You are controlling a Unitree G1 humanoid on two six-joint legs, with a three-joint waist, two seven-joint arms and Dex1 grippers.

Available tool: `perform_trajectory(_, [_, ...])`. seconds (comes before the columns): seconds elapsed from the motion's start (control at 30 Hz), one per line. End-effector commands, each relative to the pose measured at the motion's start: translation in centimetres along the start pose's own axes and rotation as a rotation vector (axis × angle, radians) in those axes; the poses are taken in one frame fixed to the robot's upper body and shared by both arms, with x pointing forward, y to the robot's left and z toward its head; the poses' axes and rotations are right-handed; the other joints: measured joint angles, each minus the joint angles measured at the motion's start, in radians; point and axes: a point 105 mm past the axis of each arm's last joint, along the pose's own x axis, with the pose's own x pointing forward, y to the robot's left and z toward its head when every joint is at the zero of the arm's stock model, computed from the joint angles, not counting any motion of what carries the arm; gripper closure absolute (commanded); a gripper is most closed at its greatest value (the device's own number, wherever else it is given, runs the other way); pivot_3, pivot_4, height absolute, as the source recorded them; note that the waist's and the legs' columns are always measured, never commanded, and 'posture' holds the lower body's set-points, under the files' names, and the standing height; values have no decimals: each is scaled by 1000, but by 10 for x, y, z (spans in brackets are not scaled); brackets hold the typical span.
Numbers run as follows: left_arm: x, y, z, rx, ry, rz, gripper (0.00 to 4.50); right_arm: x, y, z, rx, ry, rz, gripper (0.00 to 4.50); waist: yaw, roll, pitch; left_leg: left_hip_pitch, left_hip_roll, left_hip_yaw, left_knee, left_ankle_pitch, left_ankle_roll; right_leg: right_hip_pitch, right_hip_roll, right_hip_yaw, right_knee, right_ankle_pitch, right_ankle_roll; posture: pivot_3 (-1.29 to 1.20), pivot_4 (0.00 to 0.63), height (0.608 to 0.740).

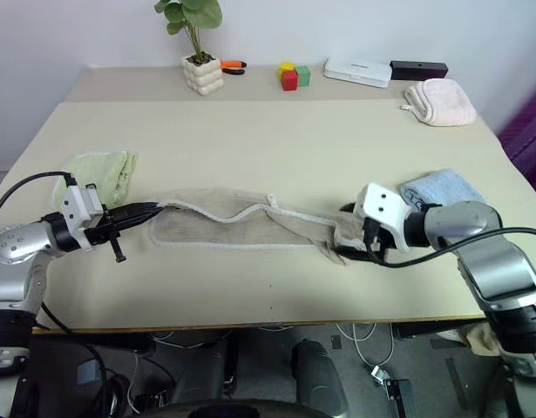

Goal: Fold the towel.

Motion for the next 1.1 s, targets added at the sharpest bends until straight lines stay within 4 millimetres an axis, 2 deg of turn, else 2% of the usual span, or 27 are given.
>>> perform_trajectory(0.03, [2, 0, 7, 23, -20, -3, 4500, -3, 2, 0, -11, 22, 1, 30, -1, 0, 0, 0, 0, 0, 0, 0, 0, 0, 0, 0, 0, 0, 0, 0, 150, 740])
perform_trajectory(0.17, [3, 0, 7, 23, -21, -9, 4500, 0, 7, -12, 22, 62, 16, 30, -1, 0, 0, 0, 0, 0, 0, 0, 0, 0, 0, 0, 0, 0, 0, 0, 150, 740])
perform_trajectory(0.23, [3, 0, 6, 23, -19, -11, 4500, 1, 7, -6, 36, 26, 18, 540, -1, 0, 0, 0, 0, 0, 0, 0, 0, 0, 0, 0, 0, 0, 0, 0, 150, 740])
perform_trajectory(0.27, [3, 0, 6, 23, -18, -11, 4500, 2, 6, -4, 42, 17, 9, 879, -1, 0, 0, 0, 0, 0, 0, 0, 0, 0, 0, 0, 0, 0, 0, 0, 150, 740])
perform_trajectory(0.33, [3, 0, 6, 25, -16, -14, 4500, 2, 7, 1, 40, -7, 25, 1846, -1, 0, 0, 0, 0, 0, 1, 0, 0, 0, 0, 0, 0, 0, 0, 0, 150, 740])
perform_trajectory(0.5, [4, 0, 6, 25, -15, -17, 4500, 0, 10, 10, 39, -45, 45, 4468, -1, 0, 0, 0, 0, 0, 0, 0, 0, 0, 0, 0, 0, 0, 0, 0, 150, 740])
perform_trajectory(0.67, [3, 0, 5, 26, -14, -15, 4500, -5, 14, 18, 28, -57, 83, 4468, 0, 0, 0, 0, 0, 0, 1, 0, 0, 0, 0, 0, 0, 0, 0, 0, 150, 740])
perform_trajectory(0.83, [-1, 4, 3, 29, 1, -3, 4500, -16, -3, 4, -9, 24, 10, 4468, 0, 0, 0, 0, 0, 0, 1, 0, 0, 0, 0, 0, 0, 0, 0, 0, 150, 740])
perform_trajectory(0.97, [3, 22, -15, -95, 74, 61, 4500, -17, -50, 4, -211, 63, -198, 4468, -2, 0, 0, 0, 0, 0, 1, 0, 0, 0, 0, 0, 0, 0, 0, 0, 150, 740])
perform_trajectory(1.1, [9, 42, -31, -152, 104, 135, 4500, -10, -84, 11, -326, 63, -330, 4468, -2, 0, 0, 0, 0, 1, 1, 0, 0, 0, 1, 0, 0, 1, 2, 0, 150, 740])
